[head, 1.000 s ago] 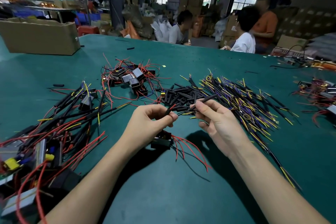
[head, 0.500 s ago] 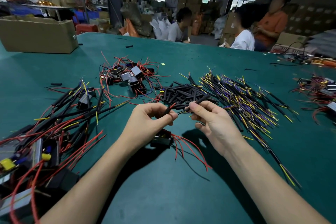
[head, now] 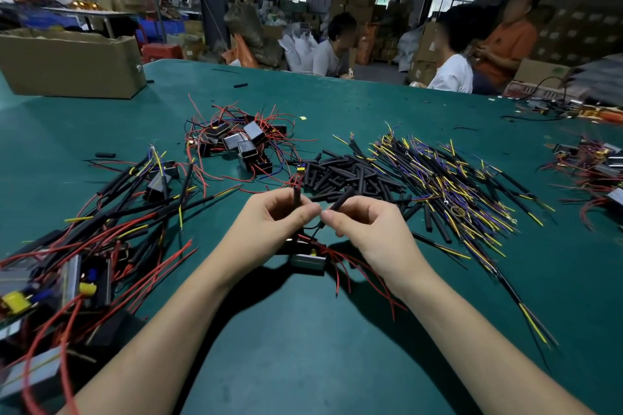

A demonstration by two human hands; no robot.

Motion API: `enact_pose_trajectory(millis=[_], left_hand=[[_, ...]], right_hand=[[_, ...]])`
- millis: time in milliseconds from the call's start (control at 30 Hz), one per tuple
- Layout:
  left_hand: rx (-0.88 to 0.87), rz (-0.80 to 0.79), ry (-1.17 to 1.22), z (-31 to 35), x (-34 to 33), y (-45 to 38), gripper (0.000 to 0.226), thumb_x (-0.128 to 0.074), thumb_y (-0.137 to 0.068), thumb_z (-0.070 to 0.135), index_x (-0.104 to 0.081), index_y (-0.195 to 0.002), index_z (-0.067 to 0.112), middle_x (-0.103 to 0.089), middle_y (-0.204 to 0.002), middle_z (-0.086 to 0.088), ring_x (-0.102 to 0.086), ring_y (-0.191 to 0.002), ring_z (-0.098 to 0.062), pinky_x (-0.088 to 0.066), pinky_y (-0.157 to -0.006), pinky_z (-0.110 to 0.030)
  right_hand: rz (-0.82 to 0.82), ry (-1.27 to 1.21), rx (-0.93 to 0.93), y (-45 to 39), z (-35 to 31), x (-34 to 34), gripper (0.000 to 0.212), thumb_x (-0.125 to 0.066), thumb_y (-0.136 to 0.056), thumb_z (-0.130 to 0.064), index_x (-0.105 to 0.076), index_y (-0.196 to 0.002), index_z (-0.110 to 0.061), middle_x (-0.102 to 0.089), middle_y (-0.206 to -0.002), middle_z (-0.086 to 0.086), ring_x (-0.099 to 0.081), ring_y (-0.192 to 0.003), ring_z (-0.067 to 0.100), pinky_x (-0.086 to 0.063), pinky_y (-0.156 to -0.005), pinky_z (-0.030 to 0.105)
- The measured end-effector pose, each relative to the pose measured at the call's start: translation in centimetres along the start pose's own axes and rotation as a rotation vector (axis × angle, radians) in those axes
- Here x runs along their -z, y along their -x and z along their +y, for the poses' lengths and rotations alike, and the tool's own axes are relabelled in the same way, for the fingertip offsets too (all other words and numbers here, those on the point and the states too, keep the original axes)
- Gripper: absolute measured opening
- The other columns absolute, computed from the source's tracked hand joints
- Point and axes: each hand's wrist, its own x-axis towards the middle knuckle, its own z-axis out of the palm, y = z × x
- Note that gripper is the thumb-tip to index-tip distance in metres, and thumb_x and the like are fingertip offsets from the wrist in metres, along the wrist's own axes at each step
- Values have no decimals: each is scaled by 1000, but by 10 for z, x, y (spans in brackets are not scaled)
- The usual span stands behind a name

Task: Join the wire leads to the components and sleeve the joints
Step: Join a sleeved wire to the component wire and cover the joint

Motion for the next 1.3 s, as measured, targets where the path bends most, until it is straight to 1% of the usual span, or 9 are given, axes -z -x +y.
enact_pose_trajectory(millis=[100,200,433,600,767,867,1067,1167,1300], left_hand=[[14,-4,74,4,2,1,22,-59,-89,23,-68,-90,3,-73,-88,-4,-63,-81,-5,-49,-78,-18],[13,-54,117,8,-3,5,20,-63,-84,22,-68,-95,6,-72,-97,-13,-63,-82,-8,-51,-78,-22],[16,0,144,9,-9,5,4,-71,-80,10,-72,-83,9,-72,-82,-15,-63,-69,-21,-54,-68,-33],[23,31,124,4,-11,4,13,-71,-82,15,-74,-72,23,-55,-62,-5,-39,-63,-22,-39,-56,-28],[-31,-45,40,6,-15,6,11,-67,-86,11,-71,-78,17,-71,-68,4,-62,-64,-4,-47,-60,-13],[-31,-27,13,5,-17,5,13,-67,-87,10,-68,-76,18,-70,-65,4,-64,-63,-8,-50,-61,-16],[-46,36,-28,-1,-21,5,8,-68,-86,9,-67,-79,14,-68,-62,4,-61,-58,-8,-48,-60,-14],[-41,68,-39,-5,-24,4,10,-68,-86,12,-68,-80,19,-68,-61,4,-60,-57,-9,-50,-60,-18],[-62,94,-133,-13,-26,3,10,-69,-86,23,-68,-81,31,-69,-64,8,-62,-60,-11,-54,-65,-30]], right_hand=[[-6,169,56,3,1,-7,14,-75,-79,-12,-69,-74,-1,-68,-68,11,-56,-62,9,-45,-62,24],[1,278,112,5,3,-10,15,-76,-79,-13,-67,-67,-8,-64,-59,-3,-53,-53,1,-41,-54,15],[-60,365,143,2,6,-9,3,-73,-80,-12,-74,-82,-12,-69,-70,-2,-56,-62,1,-47,-63,21],[-100,37,80,-4,-2,18,13,-70,-84,-10,-70,-89,-22,-71,-80,-5,-60,-66,5,-47,-61,16],[-24,45,191,-5,-2,16,12,-68,-86,-8,-71,-79,-16,-63,-59,-16,-53,-57,-2,-39,-59,7],[71,-22,122,-7,3,16,9,-69,-85,-10,-72,-77,-13,-59,-55,-12,-50,-55,-1,-39,-57,9],[16,-114,-58,-13,7,29,9,-66,-88,-20,-73,-86,-15,-68,-76,-1,-55,-61,5,-38,-50,14],[320,-37,-74,-35,6,63,15,-63,-90,-23,-72,-85,-13,-68,-76,-2,-54,-58,4,-38,-49,14],[699,503,-126,-72,14,109,19,-56,-87,-15,-73,-87,-7,-70,-90,12,-54,-78,17,-38,-69,24]])
